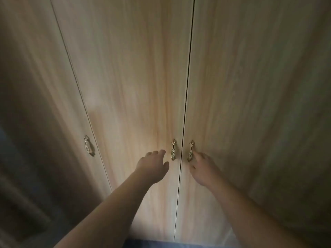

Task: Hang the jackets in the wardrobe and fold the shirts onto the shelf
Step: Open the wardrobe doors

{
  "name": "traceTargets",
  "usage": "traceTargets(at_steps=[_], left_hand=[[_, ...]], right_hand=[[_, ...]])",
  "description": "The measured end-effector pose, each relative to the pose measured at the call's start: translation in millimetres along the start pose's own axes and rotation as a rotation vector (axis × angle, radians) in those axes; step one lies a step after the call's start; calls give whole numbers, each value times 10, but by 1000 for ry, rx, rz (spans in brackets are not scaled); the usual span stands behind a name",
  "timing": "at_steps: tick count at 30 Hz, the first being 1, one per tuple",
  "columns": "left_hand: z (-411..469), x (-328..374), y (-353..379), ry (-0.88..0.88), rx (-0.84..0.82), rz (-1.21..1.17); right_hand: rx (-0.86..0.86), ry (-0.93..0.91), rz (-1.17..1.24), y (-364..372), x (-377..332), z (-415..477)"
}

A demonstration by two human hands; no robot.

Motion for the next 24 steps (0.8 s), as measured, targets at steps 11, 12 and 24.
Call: traceTargets(at_steps=[11,12,24], left_hand=[[519,-579,950,95,-223,-66],[537,-580,999,110,-228,-93],[-67,-237,975,171,-253,-163]], right_hand=[[185,402,204,574,-17,536],[202,424,220,594,-37,549],[110,414,322,240,57,-543]])
Point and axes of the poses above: each hand's wrist, its own z-axis towards the middle knuckle, its own y-axis out of the palm, x = y × z, the point moved 4 cm from there along z, towards the middle knuckle, and after that the axes turned 13 degrees about x, right-handed, at the moved point
